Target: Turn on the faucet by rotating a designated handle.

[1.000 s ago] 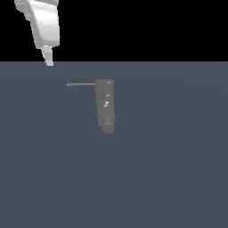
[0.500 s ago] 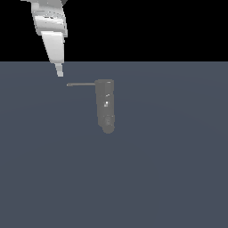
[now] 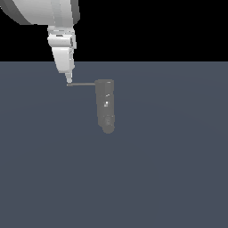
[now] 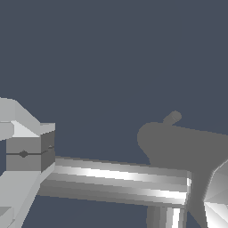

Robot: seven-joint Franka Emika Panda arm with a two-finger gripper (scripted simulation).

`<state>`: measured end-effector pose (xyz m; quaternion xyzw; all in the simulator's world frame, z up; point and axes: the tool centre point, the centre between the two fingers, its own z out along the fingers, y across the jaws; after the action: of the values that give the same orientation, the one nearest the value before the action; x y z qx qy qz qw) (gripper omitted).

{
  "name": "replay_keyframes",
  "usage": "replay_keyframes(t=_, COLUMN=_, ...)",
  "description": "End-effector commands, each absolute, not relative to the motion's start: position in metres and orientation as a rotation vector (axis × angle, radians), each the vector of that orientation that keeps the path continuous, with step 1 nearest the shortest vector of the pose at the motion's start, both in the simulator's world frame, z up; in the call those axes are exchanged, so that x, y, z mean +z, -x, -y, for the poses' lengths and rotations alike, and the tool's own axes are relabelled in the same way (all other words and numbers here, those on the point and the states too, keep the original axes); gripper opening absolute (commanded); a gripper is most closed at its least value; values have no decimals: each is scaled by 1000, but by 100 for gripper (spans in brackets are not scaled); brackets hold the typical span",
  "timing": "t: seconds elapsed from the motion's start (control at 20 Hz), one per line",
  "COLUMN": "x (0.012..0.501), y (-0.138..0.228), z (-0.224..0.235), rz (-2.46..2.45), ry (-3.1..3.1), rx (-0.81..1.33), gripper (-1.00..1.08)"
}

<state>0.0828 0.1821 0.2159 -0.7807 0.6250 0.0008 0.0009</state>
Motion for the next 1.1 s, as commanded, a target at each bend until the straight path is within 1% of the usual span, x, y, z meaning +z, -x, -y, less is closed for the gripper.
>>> replay_keyframes(t=0.0, x=209, y=-93, z=-178, rz=-2006, ry=2419, rx=1, gripper=-100)
replay_keyframes(t=0.3, x=202, y=-106, z=-173, rz=-2058, ry=2375, rx=-1, gripper=-100)
replay_keyframes(t=0.65, x=201, y=-109, z=-173, rz=-2066, ry=2367, rx=-1, gripper=-100)
replay_keyframes(t=1.05, x=201, y=-92, z=-170, rz=-2066, ry=2367, rx=-1, gripper=-100)
